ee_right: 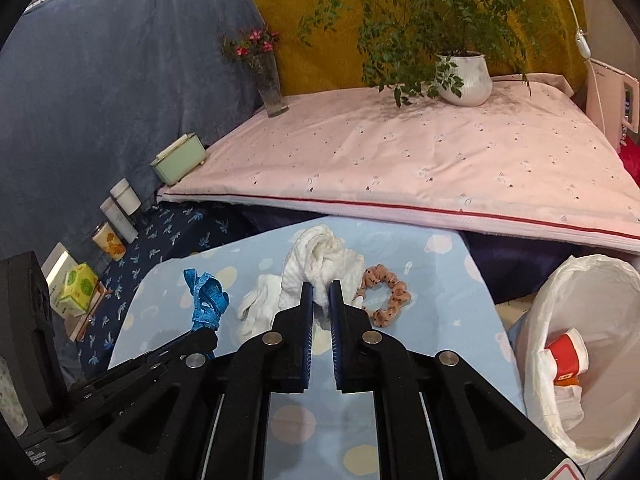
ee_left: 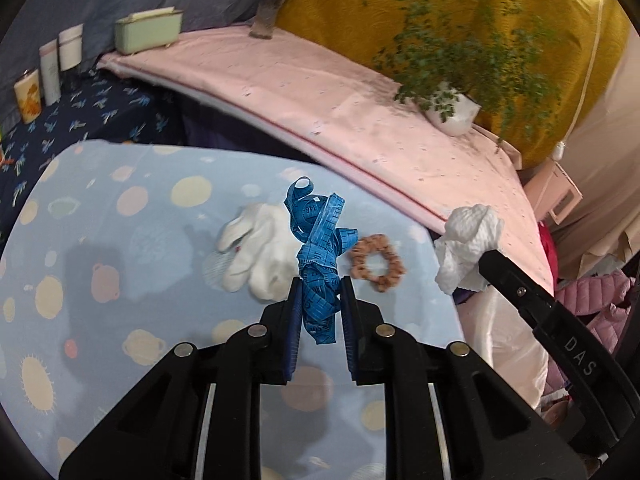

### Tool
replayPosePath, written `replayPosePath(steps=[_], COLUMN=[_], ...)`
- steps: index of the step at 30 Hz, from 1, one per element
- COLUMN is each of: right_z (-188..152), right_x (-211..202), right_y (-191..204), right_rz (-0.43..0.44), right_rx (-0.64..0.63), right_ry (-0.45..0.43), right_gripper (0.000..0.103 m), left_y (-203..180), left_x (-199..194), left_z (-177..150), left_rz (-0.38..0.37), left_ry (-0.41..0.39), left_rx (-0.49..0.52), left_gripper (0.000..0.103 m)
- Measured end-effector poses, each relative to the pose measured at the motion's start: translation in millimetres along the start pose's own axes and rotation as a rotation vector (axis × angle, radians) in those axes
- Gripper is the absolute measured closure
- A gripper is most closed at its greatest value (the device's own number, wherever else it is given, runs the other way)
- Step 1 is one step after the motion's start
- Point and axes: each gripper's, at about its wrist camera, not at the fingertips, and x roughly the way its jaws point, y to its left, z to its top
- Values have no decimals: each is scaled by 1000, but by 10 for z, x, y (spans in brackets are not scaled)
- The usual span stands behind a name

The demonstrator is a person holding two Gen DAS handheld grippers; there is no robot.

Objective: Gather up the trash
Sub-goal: 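Carry the blue ribbon and white glove to the bin and release both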

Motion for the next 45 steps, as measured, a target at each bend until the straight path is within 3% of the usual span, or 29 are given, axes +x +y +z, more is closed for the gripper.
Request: replayPosePath(steps=[11,27,42,45], right_z=[47,-178,-414,-435], right_x=[-667,-1241,-1361,-1366], right_y=[-555,-1682,-2253,-2307], right_rz=[-50,-169,-231,-249], right_rx=[61,223,312,325], right_ry=[-97,-150,-140,-148], right_gripper=[95,95,94,87], left_y=[-949,-2153,-2732,-2767], left_x=[-180,34,290,311], left_z=[-121,-530,-817,-837], left_rz=[-73,-183,-226,-222], left_ry=[-19,53,113,110], left_rx=[160,346,443,447], left_gripper=[85,85,84,82])
